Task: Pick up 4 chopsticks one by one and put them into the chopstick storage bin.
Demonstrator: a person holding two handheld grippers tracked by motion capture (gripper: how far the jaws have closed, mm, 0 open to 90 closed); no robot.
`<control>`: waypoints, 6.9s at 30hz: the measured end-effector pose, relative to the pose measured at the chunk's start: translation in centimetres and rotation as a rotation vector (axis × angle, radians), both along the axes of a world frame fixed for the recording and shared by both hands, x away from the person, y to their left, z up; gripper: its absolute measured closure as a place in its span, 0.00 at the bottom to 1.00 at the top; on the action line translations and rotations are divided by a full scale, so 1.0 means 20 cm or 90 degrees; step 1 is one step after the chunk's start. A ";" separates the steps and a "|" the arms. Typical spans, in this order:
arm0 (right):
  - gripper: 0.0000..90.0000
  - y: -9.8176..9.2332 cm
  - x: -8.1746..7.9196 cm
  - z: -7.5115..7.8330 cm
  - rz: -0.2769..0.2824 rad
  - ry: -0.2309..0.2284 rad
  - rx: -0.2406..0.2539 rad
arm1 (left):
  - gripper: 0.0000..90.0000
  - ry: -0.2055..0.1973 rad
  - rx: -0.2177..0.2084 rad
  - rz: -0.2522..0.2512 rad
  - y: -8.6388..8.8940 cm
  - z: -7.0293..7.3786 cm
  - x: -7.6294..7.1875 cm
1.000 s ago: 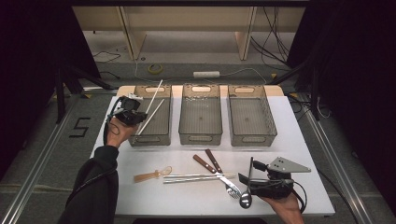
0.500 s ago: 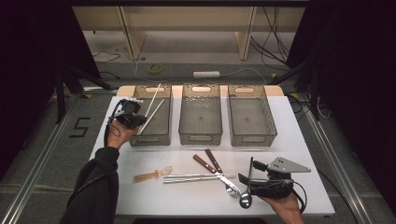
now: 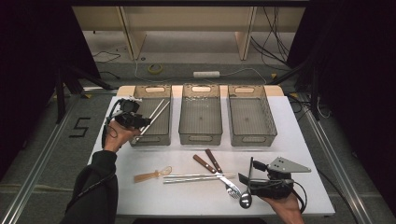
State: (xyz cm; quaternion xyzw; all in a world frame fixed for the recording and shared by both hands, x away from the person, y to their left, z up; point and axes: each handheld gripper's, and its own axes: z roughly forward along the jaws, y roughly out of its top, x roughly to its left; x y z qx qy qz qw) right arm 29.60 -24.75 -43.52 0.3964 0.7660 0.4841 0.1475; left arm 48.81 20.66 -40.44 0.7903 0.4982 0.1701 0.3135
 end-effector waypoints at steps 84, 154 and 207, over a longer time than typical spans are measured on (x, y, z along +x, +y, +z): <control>0.28 0.00 -0.01 0.01 0.005 -0.001 -0.002 | 0.61 0.105 0.153 -0.459 -0.70 -0.25 -0.67; 0.29 0.00 -0.01 0.01 0.004 -0.002 -0.004 | 0.94 0.053 0.147 -0.511 -0.74 -0.16 -0.68; 0.28 0.00 0.00 0.00 0.002 0.000 -0.003 | 0.94 -0.046 0.023 -0.239 -0.31 0.10 -0.39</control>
